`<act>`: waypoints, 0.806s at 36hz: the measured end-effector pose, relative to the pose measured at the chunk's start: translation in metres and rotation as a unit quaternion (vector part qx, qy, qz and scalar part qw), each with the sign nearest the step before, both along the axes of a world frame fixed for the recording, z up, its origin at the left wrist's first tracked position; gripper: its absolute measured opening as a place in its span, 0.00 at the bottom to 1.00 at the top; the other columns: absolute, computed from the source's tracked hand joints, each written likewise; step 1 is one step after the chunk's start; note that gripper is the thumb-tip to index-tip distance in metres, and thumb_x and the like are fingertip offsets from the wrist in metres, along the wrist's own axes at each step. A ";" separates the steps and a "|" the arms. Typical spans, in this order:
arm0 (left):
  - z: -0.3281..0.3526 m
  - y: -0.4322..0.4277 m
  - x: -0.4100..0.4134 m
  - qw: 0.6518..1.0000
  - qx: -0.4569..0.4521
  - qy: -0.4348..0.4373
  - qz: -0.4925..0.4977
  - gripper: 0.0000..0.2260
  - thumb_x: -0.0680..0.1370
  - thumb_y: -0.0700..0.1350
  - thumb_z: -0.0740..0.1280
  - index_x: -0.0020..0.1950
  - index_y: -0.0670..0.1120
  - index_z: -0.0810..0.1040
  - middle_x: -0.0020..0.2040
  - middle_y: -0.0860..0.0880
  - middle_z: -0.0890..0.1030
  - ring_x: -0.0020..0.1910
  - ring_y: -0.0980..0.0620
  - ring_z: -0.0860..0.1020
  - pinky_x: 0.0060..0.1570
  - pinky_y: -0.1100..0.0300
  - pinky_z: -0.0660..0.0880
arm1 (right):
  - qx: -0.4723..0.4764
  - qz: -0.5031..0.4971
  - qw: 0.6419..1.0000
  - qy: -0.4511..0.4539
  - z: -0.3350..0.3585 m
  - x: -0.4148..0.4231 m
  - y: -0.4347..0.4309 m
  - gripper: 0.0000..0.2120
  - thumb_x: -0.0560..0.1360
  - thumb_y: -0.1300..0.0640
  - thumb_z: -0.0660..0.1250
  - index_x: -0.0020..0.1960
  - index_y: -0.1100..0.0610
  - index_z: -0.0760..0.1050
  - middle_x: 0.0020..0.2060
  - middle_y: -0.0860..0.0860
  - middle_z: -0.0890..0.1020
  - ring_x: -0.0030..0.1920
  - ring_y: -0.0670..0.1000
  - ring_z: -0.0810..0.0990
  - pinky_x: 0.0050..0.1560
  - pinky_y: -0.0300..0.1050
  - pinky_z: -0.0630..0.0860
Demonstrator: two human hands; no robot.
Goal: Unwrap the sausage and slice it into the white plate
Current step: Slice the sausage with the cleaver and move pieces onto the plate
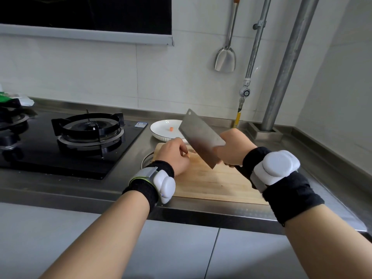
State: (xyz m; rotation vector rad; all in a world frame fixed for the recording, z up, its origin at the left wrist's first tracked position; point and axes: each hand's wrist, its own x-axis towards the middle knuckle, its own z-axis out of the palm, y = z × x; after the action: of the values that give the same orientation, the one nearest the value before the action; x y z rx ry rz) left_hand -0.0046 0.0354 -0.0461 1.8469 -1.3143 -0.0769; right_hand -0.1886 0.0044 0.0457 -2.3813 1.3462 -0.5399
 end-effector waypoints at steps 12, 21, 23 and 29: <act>0.002 -0.002 0.002 0.999 -0.008 0.029 0.022 0.04 0.70 0.42 0.67 0.40 0.51 0.75 0.38 0.58 0.74 0.49 0.44 0.76 0.52 0.50 0.75 | 0.398 -0.060 0.855 -0.327 -0.039 -0.017 -0.024 0.12 0.77 0.63 0.68 0.58 0.66 0.74 0.35 0.62 0.82 0.24 0.48 0.69 0.25 0.40 0.68; 0.007 0.000 -0.002 0.997 -0.026 0.066 0.025 0.05 0.72 0.39 0.66 0.42 0.49 0.77 0.39 0.56 0.75 0.48 0.45 0.77 0.50 0.54 0.75 | 0.448 -0.026 0.819 -0.358 -0.046 -0.022 -0.030 0.13 0.78 0.64 0.65 0.62 0.65 0.72 0.38 0.64 0.82 0.22 0.47 0.65 0.22 0.37 0.66; 0.008 0.002 -0.003 0.994 -0.041 0.095 0.024 0.06 0.73 0.38 0.64 0.43 0.47 0.78 0.41 0.53 0.77 0.48 0.44 0.78 0.51 0.53 0.77 | 0.451 -0.022 0.813 -0.367 -0.048 -0.022 -0.032 0.13 0.78 0.64 0.65 0.62 0.65 0.72 0.37 0.64 0.82 0.21 0.47 0.65 0.21 0.37 0.66; 0.020 0.008 -0.008 0.944 -0.111 0.308 -0.040 0.06 0.80 0.43 0.61 0.50 0.43 0.76 0.64 0.43 0.75 0.60 0.43 0.76 0.45 0.47 0.82 | 0.455 -0.022 0.788 -0.414 -0.053 -0.028 -0.041 0.12 0.76 0.64 0.66 0.57 0.65 0.71 0.38 0.65 0.81 0.20 0.47 0.63 0.21 0.38 0.63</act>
State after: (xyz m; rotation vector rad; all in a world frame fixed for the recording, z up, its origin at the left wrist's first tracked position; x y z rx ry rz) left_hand -0.0128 0.0433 -0.0256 1.4124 -0.9076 -0.4895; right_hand -0.2165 -0.0365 -0.0075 -1.0936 0.9016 -0.6341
